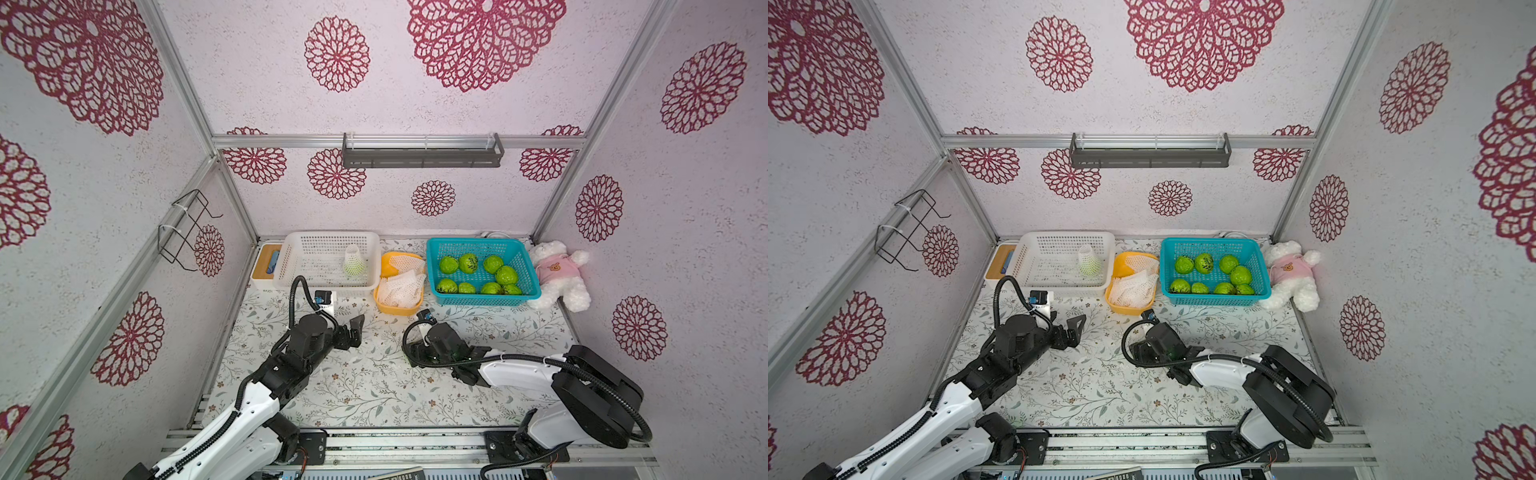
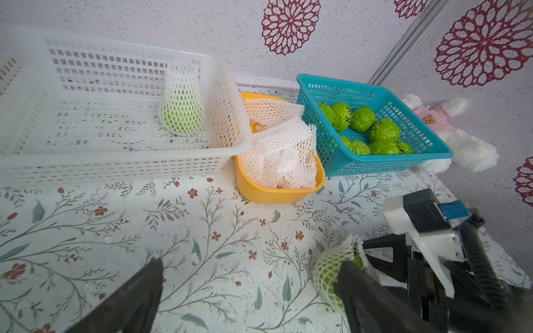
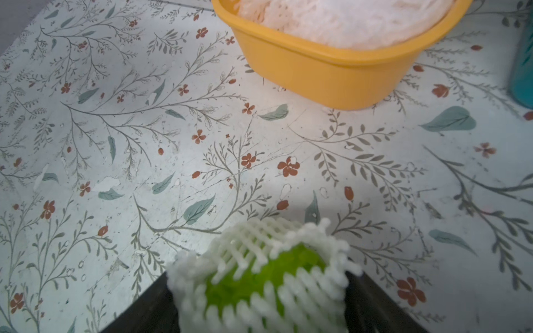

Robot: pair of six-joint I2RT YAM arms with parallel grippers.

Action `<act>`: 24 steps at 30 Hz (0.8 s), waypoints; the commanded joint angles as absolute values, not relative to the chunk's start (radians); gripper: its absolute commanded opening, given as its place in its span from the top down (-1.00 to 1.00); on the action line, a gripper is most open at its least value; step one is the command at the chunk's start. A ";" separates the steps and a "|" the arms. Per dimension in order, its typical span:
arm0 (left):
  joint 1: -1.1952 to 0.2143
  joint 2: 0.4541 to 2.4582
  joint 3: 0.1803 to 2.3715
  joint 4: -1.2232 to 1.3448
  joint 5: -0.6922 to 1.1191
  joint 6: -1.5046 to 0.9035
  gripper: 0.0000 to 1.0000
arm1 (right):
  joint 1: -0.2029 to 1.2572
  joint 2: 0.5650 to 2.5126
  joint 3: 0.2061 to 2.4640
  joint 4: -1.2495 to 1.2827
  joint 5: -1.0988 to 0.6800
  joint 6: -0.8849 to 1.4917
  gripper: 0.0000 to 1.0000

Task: Sleeve custard apples in foam nets
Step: Pick up the custard apple from the center of the board.

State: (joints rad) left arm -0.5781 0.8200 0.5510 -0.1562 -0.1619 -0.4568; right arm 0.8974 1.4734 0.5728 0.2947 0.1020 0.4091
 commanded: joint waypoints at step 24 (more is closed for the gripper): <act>-0.594 0.747 0.486 -0.062 -0.184 -0.413 -0.95 | 0.924 1.479 0.571 0.268 0.132 0.396 -0.76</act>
